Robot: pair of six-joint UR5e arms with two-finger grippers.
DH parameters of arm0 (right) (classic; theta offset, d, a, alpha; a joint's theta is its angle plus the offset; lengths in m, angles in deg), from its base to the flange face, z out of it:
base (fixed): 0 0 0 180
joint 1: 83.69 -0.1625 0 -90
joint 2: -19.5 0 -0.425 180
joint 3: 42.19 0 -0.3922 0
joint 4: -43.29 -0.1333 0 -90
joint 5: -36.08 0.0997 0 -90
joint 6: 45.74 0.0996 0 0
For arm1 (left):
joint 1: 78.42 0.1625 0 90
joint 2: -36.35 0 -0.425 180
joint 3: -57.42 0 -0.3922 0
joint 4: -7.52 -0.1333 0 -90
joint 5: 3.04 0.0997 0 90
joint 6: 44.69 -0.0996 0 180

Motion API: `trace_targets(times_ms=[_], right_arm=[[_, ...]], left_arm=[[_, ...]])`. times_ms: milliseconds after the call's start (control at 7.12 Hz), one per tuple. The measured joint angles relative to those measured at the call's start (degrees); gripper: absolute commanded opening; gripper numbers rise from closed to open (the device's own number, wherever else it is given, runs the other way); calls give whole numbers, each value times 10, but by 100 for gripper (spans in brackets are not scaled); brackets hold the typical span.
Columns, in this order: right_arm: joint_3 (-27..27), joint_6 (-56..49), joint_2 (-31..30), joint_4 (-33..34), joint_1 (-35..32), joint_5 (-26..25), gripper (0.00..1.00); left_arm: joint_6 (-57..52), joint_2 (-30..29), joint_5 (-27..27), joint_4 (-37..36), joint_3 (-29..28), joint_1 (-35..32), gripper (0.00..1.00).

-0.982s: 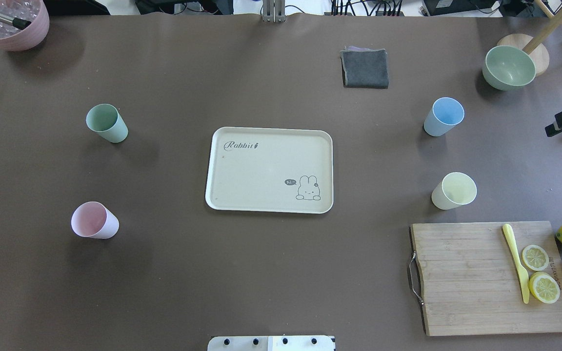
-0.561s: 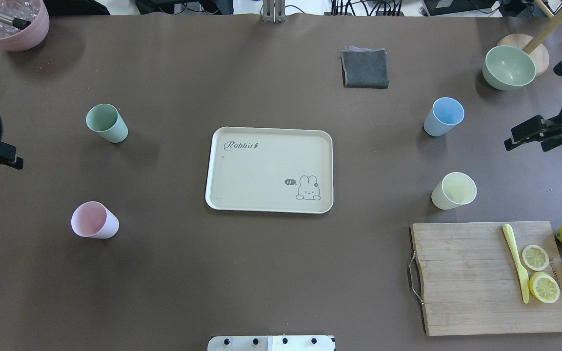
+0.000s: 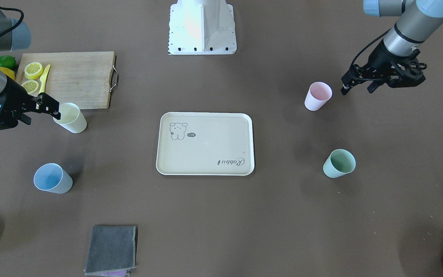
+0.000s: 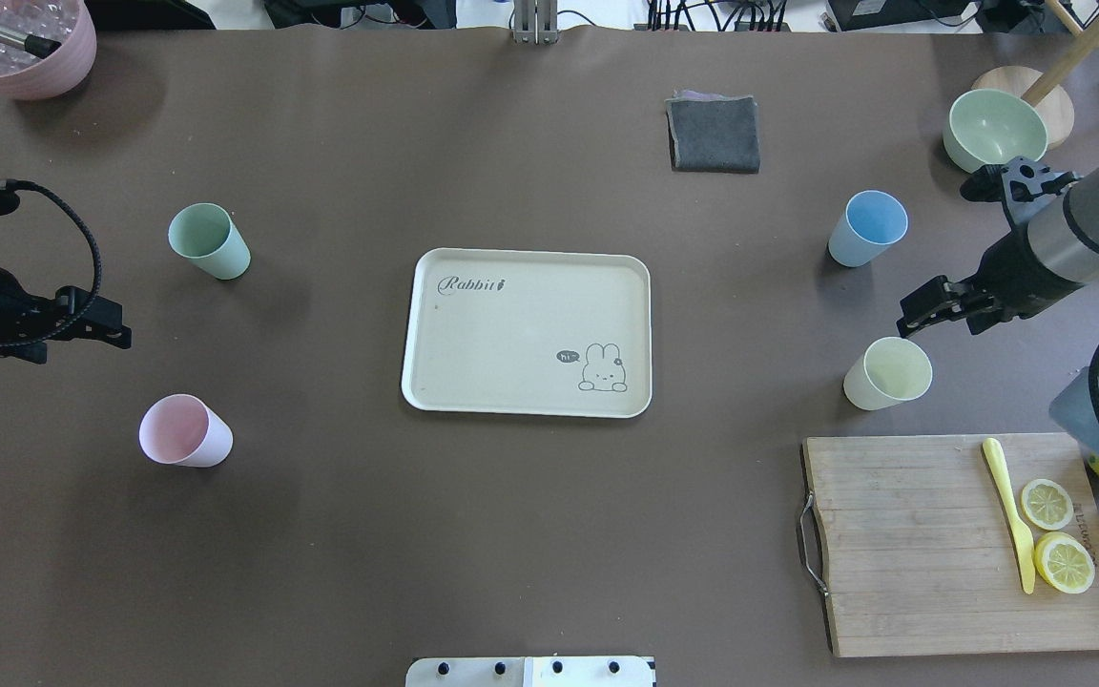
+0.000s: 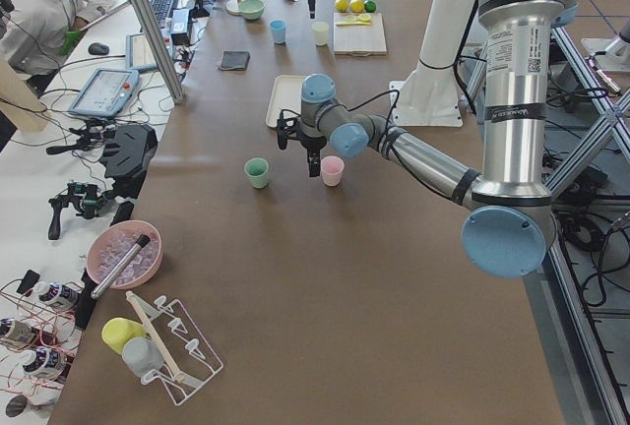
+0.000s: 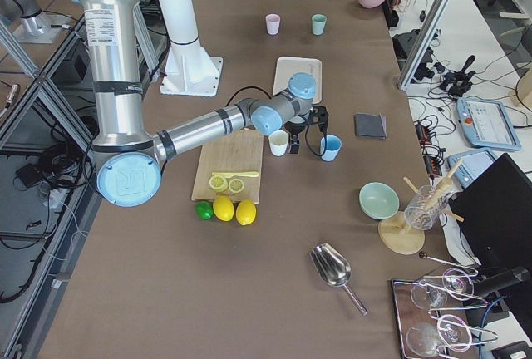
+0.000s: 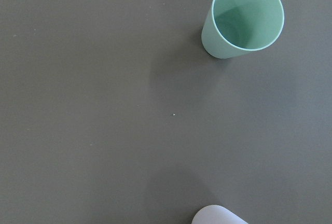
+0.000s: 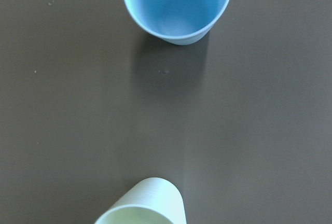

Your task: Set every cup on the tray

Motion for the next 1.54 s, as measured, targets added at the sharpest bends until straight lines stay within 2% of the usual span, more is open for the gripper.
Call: trace_targets(times_ms=[140, 281, 421, 561, 702, 1123, 1544], right_arm=[[6, 1, 1, 0, 20, -13, 60], [16, 1, 2, 0, 35, -24, 20], [23, 1, 2, 0, 44, -29, 0], [27, -1, 2, -1, 48, -30, 0], [29, -4, 6, 0, 50, -28, 0], [28, 15, 68, 19, 52, -17, 0], [32, 143, 176, 52, 100, -29, 0]], left_arm=[[15, -10, 0, -2, -1, 6, 97], [33, -19, 0, -2, -3, 13, 97], [54, -29, 0, -3, -5, 25, 97], [73, -36, 1, -3, -6, 34, 95], [82, -39, 5, -3, -7, 43, 83], [98, -34, 55, -2, -25, 94, 82], [59, -5, 66, 1, -21, 100, 83]])
